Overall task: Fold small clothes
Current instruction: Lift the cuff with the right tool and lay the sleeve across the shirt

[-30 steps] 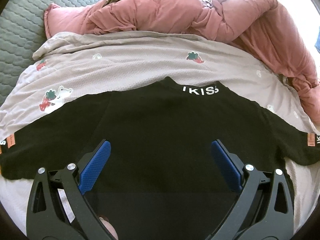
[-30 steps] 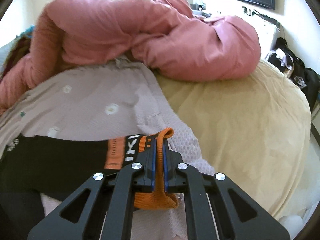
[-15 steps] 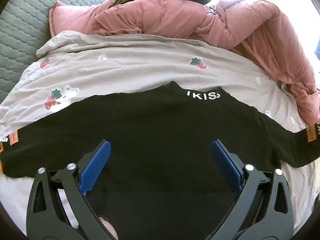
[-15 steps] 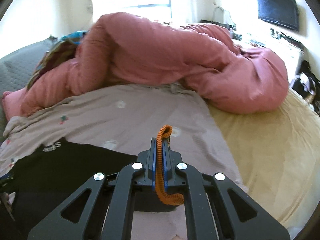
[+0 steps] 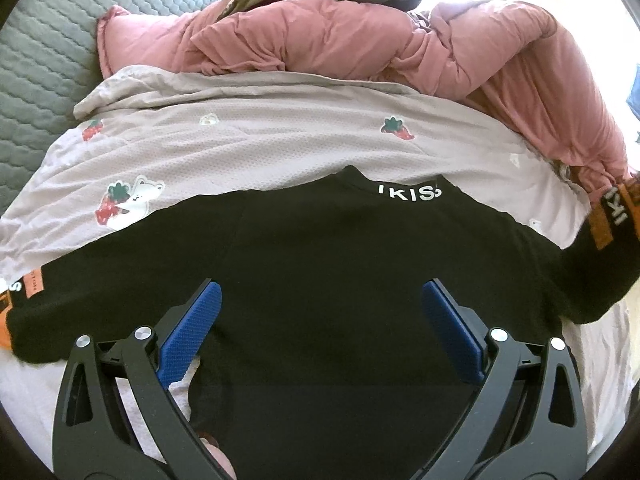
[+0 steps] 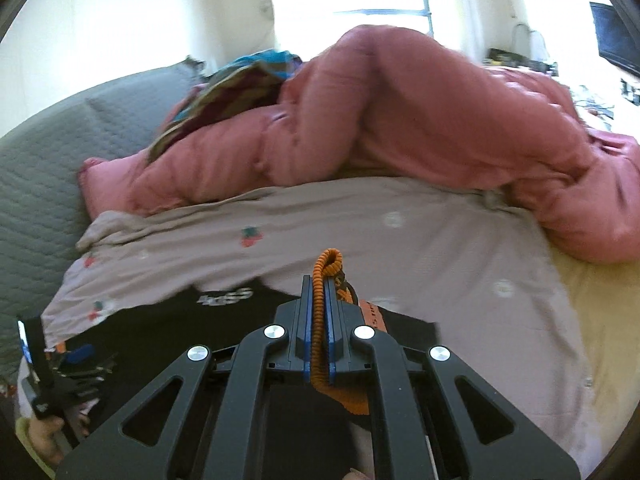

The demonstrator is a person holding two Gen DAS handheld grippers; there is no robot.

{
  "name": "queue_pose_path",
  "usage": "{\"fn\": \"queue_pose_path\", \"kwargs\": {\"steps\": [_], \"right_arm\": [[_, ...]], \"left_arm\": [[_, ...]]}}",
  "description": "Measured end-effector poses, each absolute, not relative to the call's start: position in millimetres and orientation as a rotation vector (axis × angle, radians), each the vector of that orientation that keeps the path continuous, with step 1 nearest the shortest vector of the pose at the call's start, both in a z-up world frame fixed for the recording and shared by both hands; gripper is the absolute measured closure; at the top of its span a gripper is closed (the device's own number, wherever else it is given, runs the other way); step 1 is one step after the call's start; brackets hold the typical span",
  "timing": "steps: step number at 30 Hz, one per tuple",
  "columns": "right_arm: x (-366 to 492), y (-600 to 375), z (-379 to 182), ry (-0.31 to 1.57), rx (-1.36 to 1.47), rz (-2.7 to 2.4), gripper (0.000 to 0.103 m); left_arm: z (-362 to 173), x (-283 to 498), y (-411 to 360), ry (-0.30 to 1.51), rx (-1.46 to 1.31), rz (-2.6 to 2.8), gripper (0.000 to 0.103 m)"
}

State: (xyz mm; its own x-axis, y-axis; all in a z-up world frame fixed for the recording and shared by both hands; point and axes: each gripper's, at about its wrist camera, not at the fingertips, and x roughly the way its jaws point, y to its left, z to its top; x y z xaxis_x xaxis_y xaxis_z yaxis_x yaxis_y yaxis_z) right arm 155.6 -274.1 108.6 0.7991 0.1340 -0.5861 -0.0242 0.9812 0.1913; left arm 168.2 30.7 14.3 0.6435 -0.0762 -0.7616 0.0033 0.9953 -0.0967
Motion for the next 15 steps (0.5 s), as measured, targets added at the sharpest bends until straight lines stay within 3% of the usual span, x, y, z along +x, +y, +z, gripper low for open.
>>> {"fn": "queue_pose_path", "kwargs": {"steps": [15], "right_arm": [[191.0, -170.1, 94.6, 0.686, 0.196, 0.301, 0.098]], "left_arm": [[5.3, 172.6, 46.2, 0.912, -0.198, -0.051, 0.009]]}}
